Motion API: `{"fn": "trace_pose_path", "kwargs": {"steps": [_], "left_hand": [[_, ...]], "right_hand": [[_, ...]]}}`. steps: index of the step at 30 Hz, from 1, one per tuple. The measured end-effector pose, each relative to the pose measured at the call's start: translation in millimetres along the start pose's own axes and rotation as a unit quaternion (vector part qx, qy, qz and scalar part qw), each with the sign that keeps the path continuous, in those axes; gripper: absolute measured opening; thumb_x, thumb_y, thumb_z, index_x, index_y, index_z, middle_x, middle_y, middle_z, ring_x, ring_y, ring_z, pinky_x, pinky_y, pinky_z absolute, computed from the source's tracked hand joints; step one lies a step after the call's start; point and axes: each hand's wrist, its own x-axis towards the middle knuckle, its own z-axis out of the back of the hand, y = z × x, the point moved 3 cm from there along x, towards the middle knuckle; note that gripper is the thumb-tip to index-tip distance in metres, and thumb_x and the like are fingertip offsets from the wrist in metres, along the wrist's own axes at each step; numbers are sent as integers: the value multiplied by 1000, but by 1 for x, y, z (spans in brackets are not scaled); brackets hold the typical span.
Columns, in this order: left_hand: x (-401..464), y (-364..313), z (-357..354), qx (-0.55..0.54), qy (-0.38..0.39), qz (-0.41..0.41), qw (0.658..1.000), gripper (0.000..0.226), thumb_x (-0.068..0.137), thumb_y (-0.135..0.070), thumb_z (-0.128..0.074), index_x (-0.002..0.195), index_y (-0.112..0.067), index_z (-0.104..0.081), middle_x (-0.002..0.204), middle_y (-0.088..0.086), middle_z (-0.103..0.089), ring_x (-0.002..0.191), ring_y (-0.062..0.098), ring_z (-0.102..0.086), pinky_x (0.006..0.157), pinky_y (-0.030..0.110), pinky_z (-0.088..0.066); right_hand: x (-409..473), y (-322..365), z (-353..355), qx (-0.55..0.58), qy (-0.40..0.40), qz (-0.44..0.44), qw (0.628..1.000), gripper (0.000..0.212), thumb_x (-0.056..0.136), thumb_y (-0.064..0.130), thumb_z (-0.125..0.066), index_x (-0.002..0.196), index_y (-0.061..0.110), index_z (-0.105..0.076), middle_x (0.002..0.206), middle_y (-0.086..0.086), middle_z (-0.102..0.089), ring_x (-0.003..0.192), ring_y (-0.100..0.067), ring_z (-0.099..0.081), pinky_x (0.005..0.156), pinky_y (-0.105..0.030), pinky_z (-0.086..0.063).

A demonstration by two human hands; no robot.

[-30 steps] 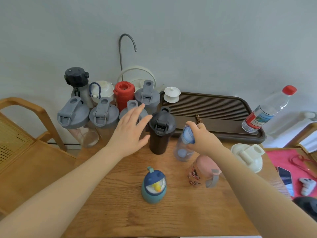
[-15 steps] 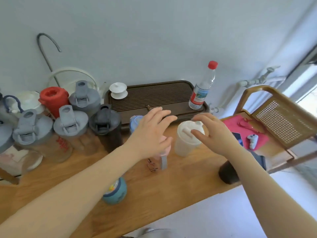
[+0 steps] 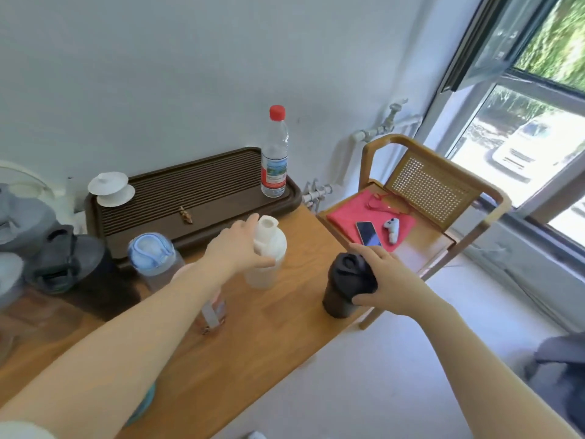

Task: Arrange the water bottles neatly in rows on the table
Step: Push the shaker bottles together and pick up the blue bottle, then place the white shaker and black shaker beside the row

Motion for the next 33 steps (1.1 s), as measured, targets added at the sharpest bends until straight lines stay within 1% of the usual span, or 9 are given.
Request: {"fn": "trace_pose_path", "kwargs": {"steps": [5, 9, 11, 14, 18, 24, 28, 31, 33], "left_hand": [[-7, -5, -5, 59, -12, 0, 998, 90, 68, -55, -68, 139, -23, -21, 133, 8, -38, 116, 31, -45, 87, 40, -42], [-11, -6, -4, 90, -22, 22, 995, 102, 69, -60, -64, 144, -22, -5, 138, 11, -35, 119, 30, -44, 88, 40, -42], [-12, -3, -3, 114, -23, 5, 993, 110, 68, -64, -63, 145, -25, 6, 138, 11, -35, 120, 30, -43, 91, 40, -41], [-11, -1, 2, 142, 1, -59, 988, 117, 64, -60, -68, 143, -33, 13, 150, 9, -17, 131, 31, -30, 99, 43, -37], [-6, -4, 7, 137, 49, -101, 984, 124, 56, -47, -81, 144, -36, 6, 154, -2, 14, 140, 28, -13, 100, 45, -40], [1, -1, -5, 85, 61, -99, 990, 117, 56, -43, -82, 143, -38, -5, 151, 3, -10, 135, 26, -21, 97, 40, -41], [7, 3, -8, 60, 62, -82, 993, 111, 58, -46, -78, 141, -42, -5, 131, 7, -41, 117, 24, -40, 91, 38, -43], [2, -2, 0, -22, 55, -83, 995, 111, 57, -46, -79, 140, -42, -6, 135, 5, -41, 118, 22, -43, 94, 38, -42], [-8, -9, 20, -98, 9, -115, 988, 112, 58, -41, -81, 141, -39, -6, 143, -1, -36, 125, 18, -38, 100, 34, -35]], "right_hand": [[15, 33, -13, 43, -91, -2, 995, 55, 80, 37, -65, 127, 18, -45, 121, -2, -44, 103, -22, -52, 82, -30, -46], [23, 59, -17, -8, -95, -24, 995, 68, 77, 59, -59, 126, 17, -38, 119, -3, -51, 98, -22, -57, 73, -30, -49], [25, 63, -8, -63, -109, 4, 992, 86, 70, 69, -58, 134, 20, -29, 131, -2, -48, 113, -23, -51, 83, -34, -48], [31, 64, 1, -82, -22, 97, 992, 105, 66, 60, -70, 145, 29, -10, 157, 2, -7, 141, -26, -17, 110, -43, -29], [49, 52, -16, -11, 90, 126, 988, 109, 63, 43, -80, 144, 36, -8, 156, 8, 6, 142, -25, -15, 110, -42, -34], [42, 27, -53, 333, -4, 70, 940, 115, 58, 29, -86, 141, 41, -8, 144, 10, -28, 128, -9, -36, 97, -19, -37], [37, 25, -67, 359, -44, 75, 929, 116, 54, 28, -88, 135, 48, -8, 140, 12, -33, 124, -3, -39, 93, -10, -38], [34, 28, -58, 387, -90, 55, 916, 105, 60, 20, -86, 139, 34, -18, 132, 12, -42, 115, -1, -47, 81, -4, -42], [33, 31, -41, 428, -124, 55, 893, 99, 63, 19, -84, 139, 31, -22, 129, 14, -43, 114, 1, -47, 87, -10, -44]]}}
